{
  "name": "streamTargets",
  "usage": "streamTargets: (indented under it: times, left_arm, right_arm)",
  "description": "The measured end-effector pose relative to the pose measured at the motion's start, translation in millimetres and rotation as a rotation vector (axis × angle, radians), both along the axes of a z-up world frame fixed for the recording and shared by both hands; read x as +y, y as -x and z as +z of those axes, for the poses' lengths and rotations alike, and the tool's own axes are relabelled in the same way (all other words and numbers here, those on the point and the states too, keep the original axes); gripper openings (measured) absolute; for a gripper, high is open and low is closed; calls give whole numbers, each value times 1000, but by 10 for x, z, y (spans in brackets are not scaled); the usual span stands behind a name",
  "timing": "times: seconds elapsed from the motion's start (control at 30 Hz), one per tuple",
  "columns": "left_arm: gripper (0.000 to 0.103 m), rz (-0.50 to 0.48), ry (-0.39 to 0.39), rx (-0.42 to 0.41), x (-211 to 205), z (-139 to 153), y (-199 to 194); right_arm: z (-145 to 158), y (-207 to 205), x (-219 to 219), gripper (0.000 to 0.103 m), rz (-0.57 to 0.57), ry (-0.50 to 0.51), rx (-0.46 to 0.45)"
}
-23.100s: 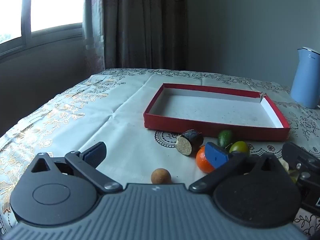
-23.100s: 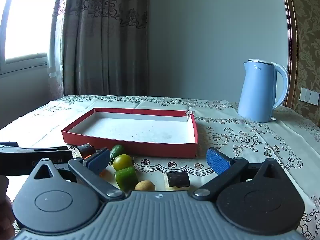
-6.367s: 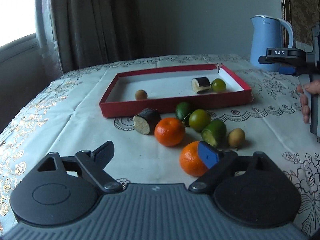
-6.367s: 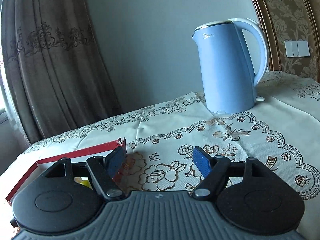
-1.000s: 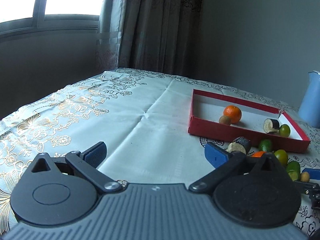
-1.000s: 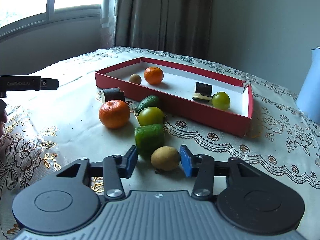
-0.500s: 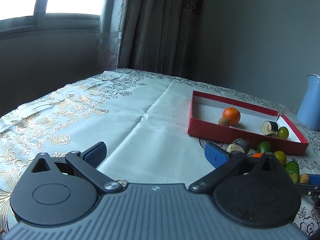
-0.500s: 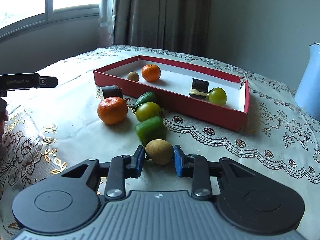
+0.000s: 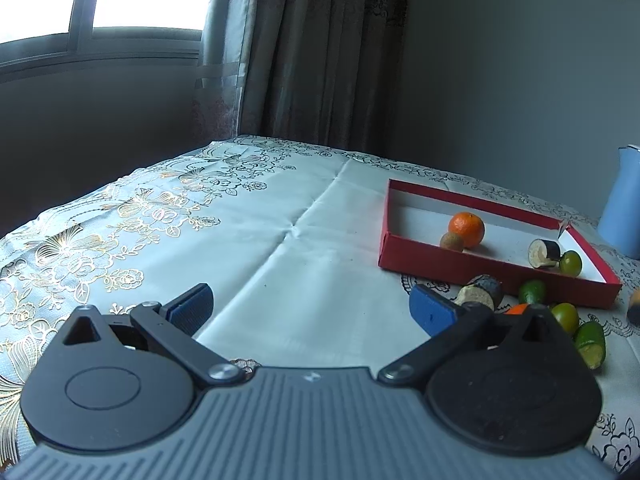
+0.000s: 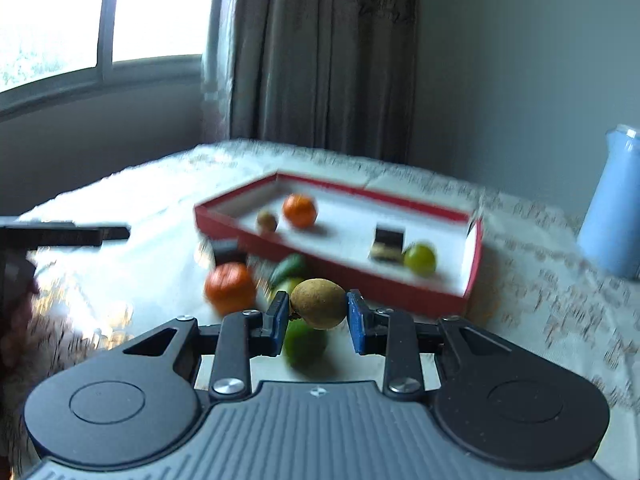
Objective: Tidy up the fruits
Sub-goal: 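Carry the brown oval fruit into the tray and open the right gripper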
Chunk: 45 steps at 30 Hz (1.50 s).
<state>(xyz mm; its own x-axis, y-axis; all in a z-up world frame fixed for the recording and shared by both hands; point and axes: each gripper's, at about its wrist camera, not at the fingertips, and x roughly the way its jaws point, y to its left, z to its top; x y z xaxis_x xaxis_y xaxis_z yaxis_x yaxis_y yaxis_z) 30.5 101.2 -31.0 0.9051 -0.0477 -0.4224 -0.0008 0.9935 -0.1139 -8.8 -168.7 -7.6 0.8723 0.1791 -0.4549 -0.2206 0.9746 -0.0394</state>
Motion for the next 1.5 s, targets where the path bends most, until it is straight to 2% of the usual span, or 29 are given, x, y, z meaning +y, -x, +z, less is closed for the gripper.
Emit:
streamTargets:
  times: [0.17,0.3,0.63,0.93,1.07,1.5]
  left_arm:
    - [103,10,-11,6,-22,-2,-12]
    - [103,27,-27,34,-34,-18,-51]
    - [103,90,-8,148,40,-84,-206]
    - [103,109,-21,157,31,-85,-214]
    - [103,112,-24,160,22,-84,-216]
    - [103,125,-45,156,-7,-81,-209]
  right_arm:
    - [172,-241,-102,30,-32,-23,-32]
    - [182,-474,-167,30,-60,-35,-24]
    - [80,-914,-325,30,-132,-86,3]
    - [-167,-1303,-381,30,-188,-90,71]
    - [-268,-1343,-407,30,-204,-95,62]
    - [-228,-1337,-454,31,-178,-136,41]
